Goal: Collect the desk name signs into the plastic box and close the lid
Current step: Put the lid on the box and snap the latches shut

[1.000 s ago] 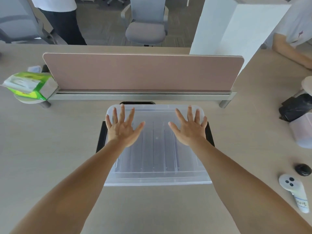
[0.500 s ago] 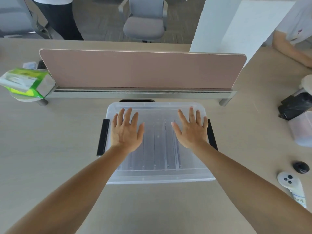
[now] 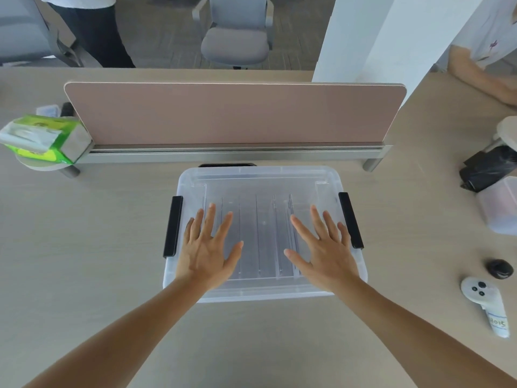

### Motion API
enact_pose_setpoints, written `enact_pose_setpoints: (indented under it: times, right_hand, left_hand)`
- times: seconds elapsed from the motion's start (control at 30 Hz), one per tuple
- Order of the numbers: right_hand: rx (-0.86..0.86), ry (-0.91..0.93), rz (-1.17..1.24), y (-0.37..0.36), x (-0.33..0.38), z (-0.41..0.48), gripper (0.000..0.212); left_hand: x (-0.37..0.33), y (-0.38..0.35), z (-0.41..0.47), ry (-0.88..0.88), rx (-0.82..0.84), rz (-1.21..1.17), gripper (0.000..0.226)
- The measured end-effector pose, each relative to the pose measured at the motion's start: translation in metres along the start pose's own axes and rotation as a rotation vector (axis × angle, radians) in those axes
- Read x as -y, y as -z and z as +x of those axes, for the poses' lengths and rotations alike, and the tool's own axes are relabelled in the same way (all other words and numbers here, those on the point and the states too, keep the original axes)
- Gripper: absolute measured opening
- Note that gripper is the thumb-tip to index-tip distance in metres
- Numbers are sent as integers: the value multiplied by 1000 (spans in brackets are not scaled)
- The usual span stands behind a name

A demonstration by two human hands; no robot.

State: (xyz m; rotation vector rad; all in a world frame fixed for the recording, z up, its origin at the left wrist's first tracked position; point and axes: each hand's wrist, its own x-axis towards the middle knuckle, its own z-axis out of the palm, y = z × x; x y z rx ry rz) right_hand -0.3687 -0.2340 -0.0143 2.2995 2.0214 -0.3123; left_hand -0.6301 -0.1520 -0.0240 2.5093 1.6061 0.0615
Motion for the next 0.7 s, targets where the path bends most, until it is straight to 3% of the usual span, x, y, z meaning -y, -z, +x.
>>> enact_pose_setpoints:
  times: [0.4, 0.5, 0.63, 0.7]
  right_hand:
    - [45, -14, -33, 3, 2, 0, 73]
    - [48, -12, -2, 6, 1, -5, 72]
    - [94, -19, 127, 13, 3, -15, 65]
    - [51, -25, 336, 32, 9, -19, 55]
  left_hand:
    - [-1, 12, 2, 16, 118, 21, 79]
    - [-1, 20, -4, 19, 123, -20, 70]
    - [-3, 29, -20, 46, 143, -38, 69]
    - [2, 34, -17, 56, 153, -26, 69]
